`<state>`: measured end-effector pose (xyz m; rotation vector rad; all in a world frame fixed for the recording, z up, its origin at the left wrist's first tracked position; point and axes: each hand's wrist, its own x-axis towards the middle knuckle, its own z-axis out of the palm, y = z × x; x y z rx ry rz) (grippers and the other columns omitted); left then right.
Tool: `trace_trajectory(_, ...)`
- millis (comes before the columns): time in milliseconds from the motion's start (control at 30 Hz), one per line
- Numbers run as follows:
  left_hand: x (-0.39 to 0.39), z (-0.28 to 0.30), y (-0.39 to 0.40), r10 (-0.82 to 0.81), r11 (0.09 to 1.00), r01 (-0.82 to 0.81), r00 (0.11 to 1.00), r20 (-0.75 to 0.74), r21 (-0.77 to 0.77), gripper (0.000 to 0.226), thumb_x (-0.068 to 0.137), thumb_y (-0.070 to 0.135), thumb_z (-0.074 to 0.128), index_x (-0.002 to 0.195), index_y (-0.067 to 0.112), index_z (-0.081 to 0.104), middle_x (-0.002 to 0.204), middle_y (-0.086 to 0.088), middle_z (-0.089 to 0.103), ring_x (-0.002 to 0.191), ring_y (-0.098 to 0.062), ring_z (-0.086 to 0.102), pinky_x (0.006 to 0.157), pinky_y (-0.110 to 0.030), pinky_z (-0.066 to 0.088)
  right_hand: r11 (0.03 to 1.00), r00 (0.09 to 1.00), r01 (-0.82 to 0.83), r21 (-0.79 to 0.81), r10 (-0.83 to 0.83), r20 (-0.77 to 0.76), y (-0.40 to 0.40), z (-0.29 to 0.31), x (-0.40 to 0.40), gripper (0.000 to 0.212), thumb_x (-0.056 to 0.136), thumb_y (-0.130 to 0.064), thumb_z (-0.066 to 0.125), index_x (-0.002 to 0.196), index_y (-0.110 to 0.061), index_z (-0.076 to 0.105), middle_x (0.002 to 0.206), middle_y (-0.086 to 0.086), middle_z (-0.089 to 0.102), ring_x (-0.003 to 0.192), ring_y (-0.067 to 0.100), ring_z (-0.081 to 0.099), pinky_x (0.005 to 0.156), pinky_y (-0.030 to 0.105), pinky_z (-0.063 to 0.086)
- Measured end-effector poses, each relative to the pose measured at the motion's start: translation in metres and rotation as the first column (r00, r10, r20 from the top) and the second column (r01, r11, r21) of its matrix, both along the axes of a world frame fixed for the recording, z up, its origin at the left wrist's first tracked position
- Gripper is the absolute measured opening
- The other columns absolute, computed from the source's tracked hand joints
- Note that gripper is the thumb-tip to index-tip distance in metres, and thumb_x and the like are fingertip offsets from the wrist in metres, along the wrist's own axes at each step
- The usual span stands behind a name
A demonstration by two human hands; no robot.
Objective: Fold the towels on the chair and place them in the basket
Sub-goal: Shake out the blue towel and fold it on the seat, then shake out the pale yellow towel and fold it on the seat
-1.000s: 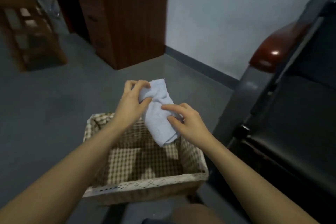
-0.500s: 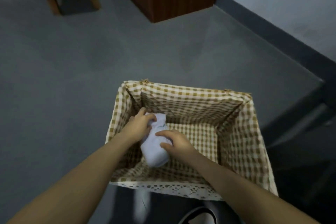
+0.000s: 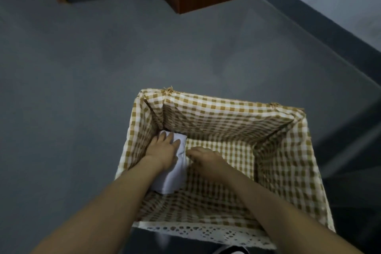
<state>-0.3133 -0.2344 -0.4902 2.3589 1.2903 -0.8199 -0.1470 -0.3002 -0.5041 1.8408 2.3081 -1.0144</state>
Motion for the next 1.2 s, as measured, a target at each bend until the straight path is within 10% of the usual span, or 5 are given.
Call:
trace_trajectory(333, 0.027, 0.132, -0.043, -0.185, 0.953, 0.083, 0.920, 0.344, 0.292, 0.042, 0.100, 0.037, 0.036, 0.139, 0.021, 0.040, 0.142, 0.000, 0.041, 0.129, -0.021, 0.035, 0.106, -0.037, 0.024, 0.926, 0.970, 0.066, 0.372, -0.147, 0.195, -0.039, 0.141, 0.044, 0.039, 0.100, -0.032, 0.041, 0.136, -0.017, 0.047, 0.134, 0.002, 0.050, 0.127, 0.022, 0.043, 0.102, 0.036, 0.034)
trace_trajectory(667, 0.131, 0.303, -0.110, -0.447, 0.846, 0.083, 0.649, 0.616, 0.526, 0.041, 0.100, 0.036, 0.041, 0.139, 0.023, 0.043, 0.140, 0.005, 0.045, 0.130, -0.015, 0.038, 0.104, -0.032, 0.022, 0.588, 0.860, 0.266, 0.764, -0.503, 0.089, -0.150, 0.312, 0.121, 0.033, 0.096, -0.027, 0.054, 0.126, -0.013, 0.058, 0.121, 0.004, 0.060, 0.112, 0.026, 0.056, 0.089, 0.040, 0.045)
trace_trajectory(1200, 0.419, 0.396, -0.364, -0.725, 0.625, 0.519, 0.112, 0.679, 0.583, 0.038, 0.100, 0.031, 0.042, 0.137, 0.022, 0.047, 0.138, 0.006, 0.047, 0.126, -0.015, 0.041, 0.107, -0.032, 0.023, -0.005, 0.193, 0.564, 0.826, -0.972, -0.137, -0.477, 0.395, 0.314, 0.023, 0.093, -0.022, 0.056, 0.113, -0.013, 0.064, 0.109, 0.002, 0.063, 0.102, 0.024, 0.059, 0.080, 0.037, 0.047)
